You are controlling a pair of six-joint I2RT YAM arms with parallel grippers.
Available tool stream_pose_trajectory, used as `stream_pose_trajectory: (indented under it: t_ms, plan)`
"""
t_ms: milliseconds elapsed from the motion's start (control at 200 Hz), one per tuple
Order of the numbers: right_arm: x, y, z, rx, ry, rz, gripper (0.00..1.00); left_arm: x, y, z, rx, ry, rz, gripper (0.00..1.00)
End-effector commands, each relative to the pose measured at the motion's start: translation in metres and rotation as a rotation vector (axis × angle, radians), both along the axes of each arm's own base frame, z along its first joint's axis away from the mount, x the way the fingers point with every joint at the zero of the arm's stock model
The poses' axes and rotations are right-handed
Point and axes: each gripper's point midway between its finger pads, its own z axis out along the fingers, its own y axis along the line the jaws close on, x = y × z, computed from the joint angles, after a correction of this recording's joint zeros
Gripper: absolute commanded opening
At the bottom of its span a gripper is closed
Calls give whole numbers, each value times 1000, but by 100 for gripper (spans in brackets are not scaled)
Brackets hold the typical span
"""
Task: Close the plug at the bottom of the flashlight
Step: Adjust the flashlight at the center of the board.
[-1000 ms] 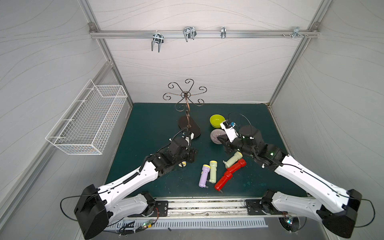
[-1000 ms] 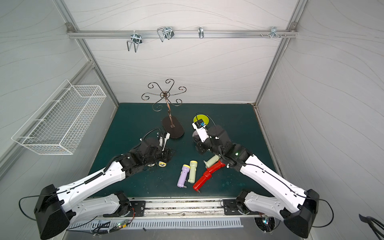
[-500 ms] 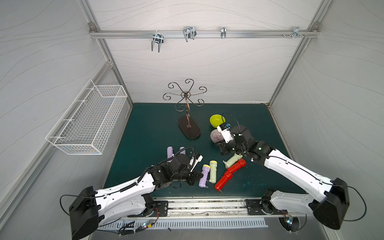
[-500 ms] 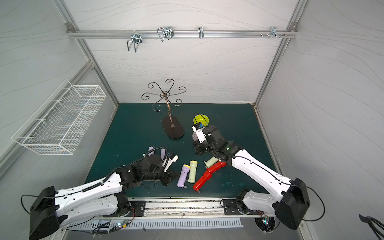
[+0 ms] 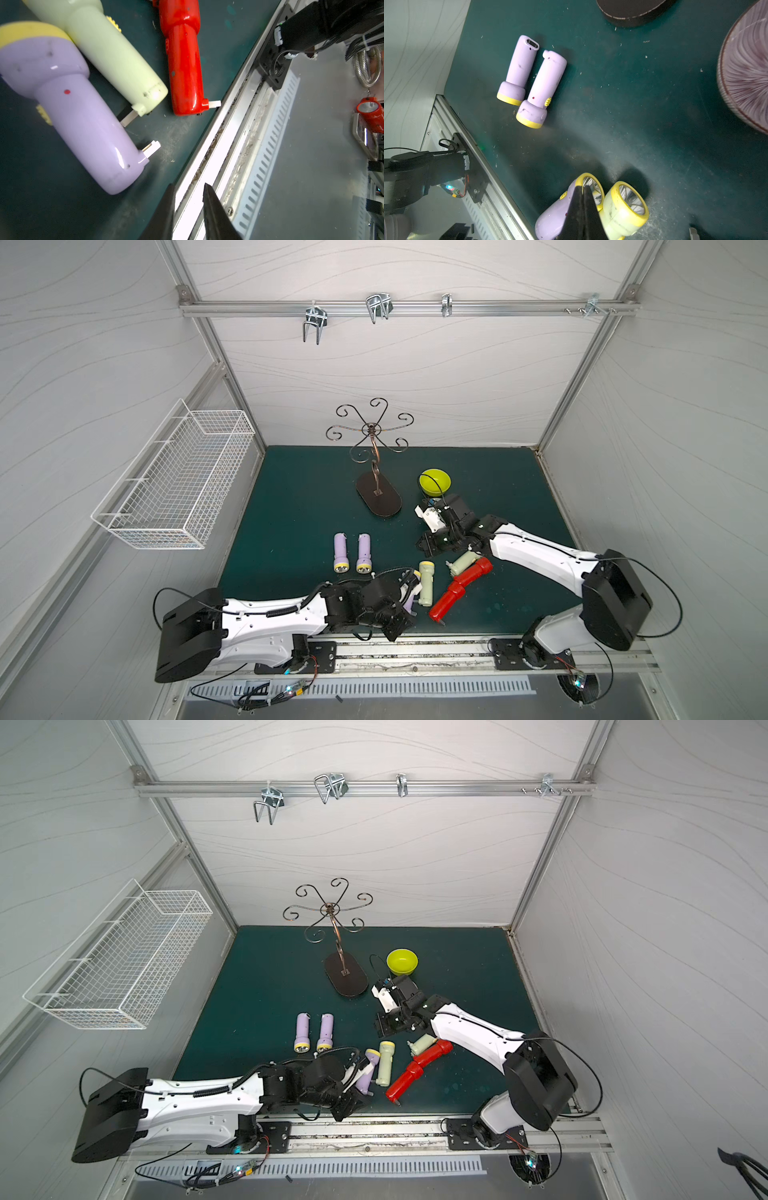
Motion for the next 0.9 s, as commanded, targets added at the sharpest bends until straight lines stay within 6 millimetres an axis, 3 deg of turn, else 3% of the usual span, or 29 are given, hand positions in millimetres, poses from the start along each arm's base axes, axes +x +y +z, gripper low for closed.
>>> stream_pose_trajectory:
  t_ms: [0,150,325,505,680,896]
  plan:
    - [8,14,2,29,12,13,0,10,-15,6,-56,-33,33,28]
    - [12,25,-12,22,56,34,0,11,-23,-5,-31,-22,21,29]
    - [16,37,-22,26,80,61,0,9,-40,-5,-44,-5,-21,28]
    - [20,43,-32,18,92,80,0,11,-46,-22,2,21,-23,27]
    - [19,49,-42,21,119,104,0,27,-34,-31,75,31,69,27]
    - [18,57,-51,35,147,138,0,53,1,-39,145,60,250,26]
